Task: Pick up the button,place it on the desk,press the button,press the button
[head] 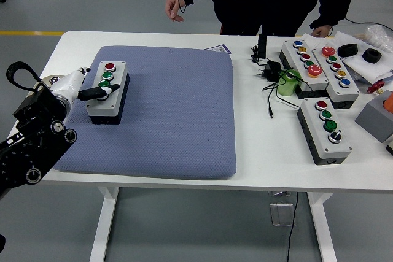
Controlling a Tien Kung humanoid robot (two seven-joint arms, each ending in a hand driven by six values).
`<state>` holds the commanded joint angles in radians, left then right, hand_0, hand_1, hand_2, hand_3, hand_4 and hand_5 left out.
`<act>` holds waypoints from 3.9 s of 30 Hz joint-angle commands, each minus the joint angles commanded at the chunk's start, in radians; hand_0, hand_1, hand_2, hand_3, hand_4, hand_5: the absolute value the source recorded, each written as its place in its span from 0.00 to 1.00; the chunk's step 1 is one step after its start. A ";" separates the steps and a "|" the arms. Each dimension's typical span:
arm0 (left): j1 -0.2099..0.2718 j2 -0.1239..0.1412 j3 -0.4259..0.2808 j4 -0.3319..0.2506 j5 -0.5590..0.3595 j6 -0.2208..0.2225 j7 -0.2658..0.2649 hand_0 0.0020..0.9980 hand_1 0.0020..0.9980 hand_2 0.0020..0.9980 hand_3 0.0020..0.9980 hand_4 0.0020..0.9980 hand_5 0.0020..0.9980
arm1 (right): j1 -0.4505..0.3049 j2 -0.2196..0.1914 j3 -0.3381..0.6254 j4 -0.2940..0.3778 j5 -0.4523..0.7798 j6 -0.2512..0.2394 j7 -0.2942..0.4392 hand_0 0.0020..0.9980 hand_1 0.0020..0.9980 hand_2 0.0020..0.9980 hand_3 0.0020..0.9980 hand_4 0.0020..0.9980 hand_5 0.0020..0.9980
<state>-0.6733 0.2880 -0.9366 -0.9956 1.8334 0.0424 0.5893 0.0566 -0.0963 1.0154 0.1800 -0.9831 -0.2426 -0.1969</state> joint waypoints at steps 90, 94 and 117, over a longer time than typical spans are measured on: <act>-0.106 0.014 0.212 0.254 0.153 0.233 -0.706 0.03 0.03 0.08 0.23 0.53 0.00 | -0.003 -0.008 0.034 0.000 -0.034 -0.001 -0.004 0.76 0.73 0.74 0.59 0.19 0.14; -0.108 0.034 0.242 0.238 0.143 0.292 -0.826 0.03 0.03 0.08 0.23 0.53 0.00 | -0.002 -0.007 0.034 0.000 -0.034 -0.001 -0.005 0.76 0.73 0.74 0.59 0.19 0.14; -0.102 0.108 0.412 0.211 0.064 0.445 -1.051 0.03 0.04 0.09 0.24 0.55 0.00 | 0.001 -0.005 0.051 0.000 -0.053 0.001 -0.009 0.76 0.73 0.73 0.59 0.19 0.14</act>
<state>-0.7753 0.3959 -0.5243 -0.7843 1.8974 0.4872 -0.4615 0.0573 -0.1014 1.0664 0.1800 -1.0364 -0.2418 -0.2056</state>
